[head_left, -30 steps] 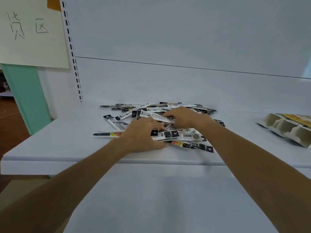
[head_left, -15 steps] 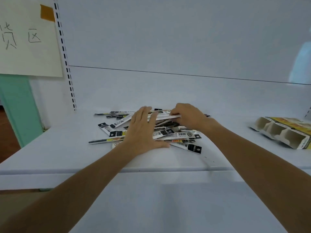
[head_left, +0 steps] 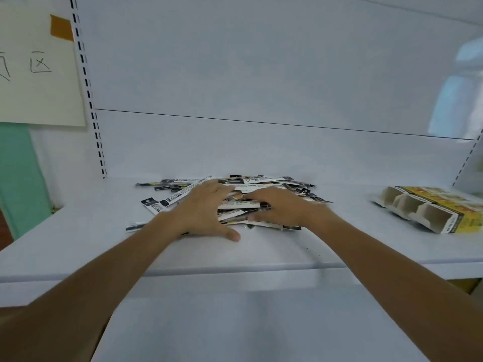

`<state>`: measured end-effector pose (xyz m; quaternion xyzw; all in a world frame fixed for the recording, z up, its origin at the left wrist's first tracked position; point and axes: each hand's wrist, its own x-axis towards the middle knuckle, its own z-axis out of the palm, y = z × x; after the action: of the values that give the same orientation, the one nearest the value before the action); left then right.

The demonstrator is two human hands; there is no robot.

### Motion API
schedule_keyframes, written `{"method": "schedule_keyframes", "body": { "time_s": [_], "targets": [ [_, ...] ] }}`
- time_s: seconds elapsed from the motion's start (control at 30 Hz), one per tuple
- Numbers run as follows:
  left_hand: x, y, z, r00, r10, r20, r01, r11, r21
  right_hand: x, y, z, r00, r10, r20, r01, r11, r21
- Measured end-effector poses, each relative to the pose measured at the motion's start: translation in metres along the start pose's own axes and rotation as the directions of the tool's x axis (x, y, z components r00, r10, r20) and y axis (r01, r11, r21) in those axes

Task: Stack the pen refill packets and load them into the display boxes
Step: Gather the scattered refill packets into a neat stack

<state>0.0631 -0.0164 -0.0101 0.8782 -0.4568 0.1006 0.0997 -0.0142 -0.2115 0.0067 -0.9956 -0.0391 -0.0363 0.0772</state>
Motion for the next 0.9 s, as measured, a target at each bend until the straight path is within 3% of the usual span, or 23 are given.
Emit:
{"method": "schedule_keyframes", "body": {
  "time_s": [0.1,0.17,0.23,0.37,0.5,0.57,0.63,0.77,0.83,0.9],
  "targets": [
    [-0.016,-0.030,-0.007,0.975,-0.201,-0.096,0.194,0.978,-0.077,-0.001,0.014,0.008,0.998,0.000,-0.064,-0.005,0.997,-0.072],
    [-0.024,-0.056,-0.008,0.882,-0.457,-0.115,0.436,0.884,-0.169,-0.007,0.019,0.005,0.992,0.053,-0.111,-0.051,0.998,0.024],
    [-0.034,-0.071,-0.008,0.774,-0.632,-0.021,0.610,0.755,-0.238,-0.015,0.025,0.004,0.979,0.131,-0.157,-0.105,0.981,0.163],
    [-0.054,-0.068,-0.002,0.695,-0.716,0.067,0.688,0.635,-0.352,-0.028,0.032,0.008,0.971,0.203,-0.126,-0.154,0.936,0.315],
    [-0.056,-0.045,-0.003,0.726,-0.684,0.071,0.613,0.597,-0.517,-0.030,0.018,0.018,0.972,0.229,-0.050,-0.186,0.885,0.428],
    [-0.048,-0.033,0.000,0.784,-0.619,0.055,0.523,0.610,-0.596,-0.025,0.009,0.022,0.975,0.215,-0.054,-0.182,0.917,0.355],
    [-0.040,-0.016,0.004,0.854,-0.520,0.015,0.429,0.689,-0.584,-0.021,-0.001,0.026,0.978,0.198,-0.063,-0.178,0.954,0.241],
    [-0.032,0.002,0.015,0.945,-0.325,0.042,0.310,0.847,-0.432,-0.022,-0.013,0.029,0.993,0.102,-0.065,-0.099,0.994,0.037],
    [-0.032,0.004,0.013,0.974,-0.225,0.008,0.219,0.942,-0.254,-0.027,-0.013,0.022,0.995,0.057,-0.085,-0.045,0.990,0.134],
    [-0.030,0.001,0.009,0.990,-0.132,-0.052,0.130,0.991,-0.035,-0.033,-0.006,0.011,0.977,0.124,-0.173,-0.057,0.934,0.352]
  ]
}}
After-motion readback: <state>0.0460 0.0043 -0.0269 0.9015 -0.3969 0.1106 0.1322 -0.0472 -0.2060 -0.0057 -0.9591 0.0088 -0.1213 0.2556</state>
